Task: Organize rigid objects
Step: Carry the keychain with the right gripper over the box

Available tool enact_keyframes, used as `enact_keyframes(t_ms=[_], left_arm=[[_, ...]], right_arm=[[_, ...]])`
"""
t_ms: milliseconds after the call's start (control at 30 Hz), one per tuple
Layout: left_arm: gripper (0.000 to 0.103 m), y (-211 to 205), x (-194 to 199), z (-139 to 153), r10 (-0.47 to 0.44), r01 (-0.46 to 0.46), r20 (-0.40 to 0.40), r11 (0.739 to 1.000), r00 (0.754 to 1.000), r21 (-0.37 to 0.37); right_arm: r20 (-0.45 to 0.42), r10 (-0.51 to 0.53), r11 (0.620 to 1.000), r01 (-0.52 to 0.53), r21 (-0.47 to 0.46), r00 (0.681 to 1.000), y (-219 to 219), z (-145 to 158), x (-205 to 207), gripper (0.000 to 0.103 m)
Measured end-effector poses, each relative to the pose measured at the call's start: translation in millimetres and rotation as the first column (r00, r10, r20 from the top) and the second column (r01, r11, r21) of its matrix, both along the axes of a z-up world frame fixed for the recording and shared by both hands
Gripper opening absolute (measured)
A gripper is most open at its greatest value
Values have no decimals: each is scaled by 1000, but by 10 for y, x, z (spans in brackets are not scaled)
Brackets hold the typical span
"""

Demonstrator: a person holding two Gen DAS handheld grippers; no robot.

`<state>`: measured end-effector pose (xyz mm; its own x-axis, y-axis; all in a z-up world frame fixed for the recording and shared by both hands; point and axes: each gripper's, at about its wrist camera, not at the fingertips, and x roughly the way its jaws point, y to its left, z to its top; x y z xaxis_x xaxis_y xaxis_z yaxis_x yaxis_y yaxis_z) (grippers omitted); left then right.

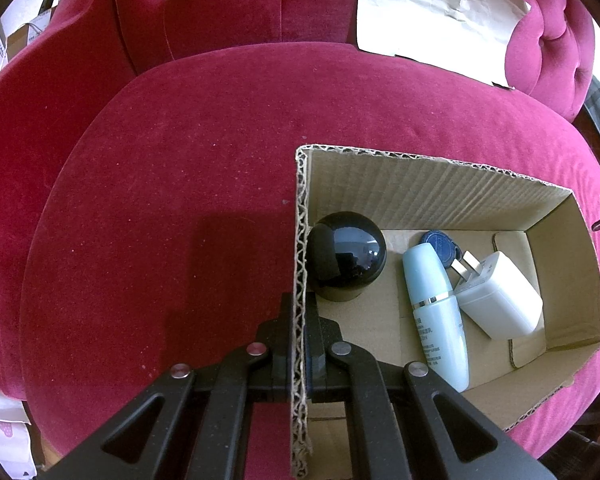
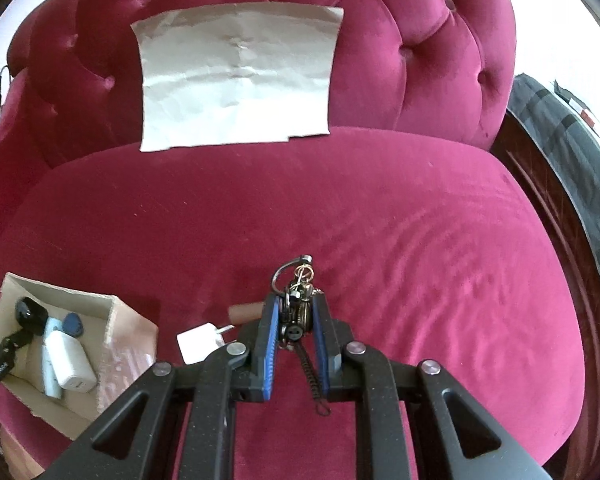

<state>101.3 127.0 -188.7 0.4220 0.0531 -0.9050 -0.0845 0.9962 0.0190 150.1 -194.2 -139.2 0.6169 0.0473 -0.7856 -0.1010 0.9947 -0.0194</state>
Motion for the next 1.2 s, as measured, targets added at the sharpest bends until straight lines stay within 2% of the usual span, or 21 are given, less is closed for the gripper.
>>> enact_keyframes(t_ms=[600, 1200], left_arm=[[3, 3, -4, -4, 1, -1, 1, 1000, 1000, -2], [3, -7, -8, -8, 2, -2, 1, 1000, 1000, -1]], right_arm=[[73, 89, 995, -92, 45, 993, 488, 375, -154, 16], [72, 257, 963, -262, 63, 964, 1283, 575, -328, 16]])
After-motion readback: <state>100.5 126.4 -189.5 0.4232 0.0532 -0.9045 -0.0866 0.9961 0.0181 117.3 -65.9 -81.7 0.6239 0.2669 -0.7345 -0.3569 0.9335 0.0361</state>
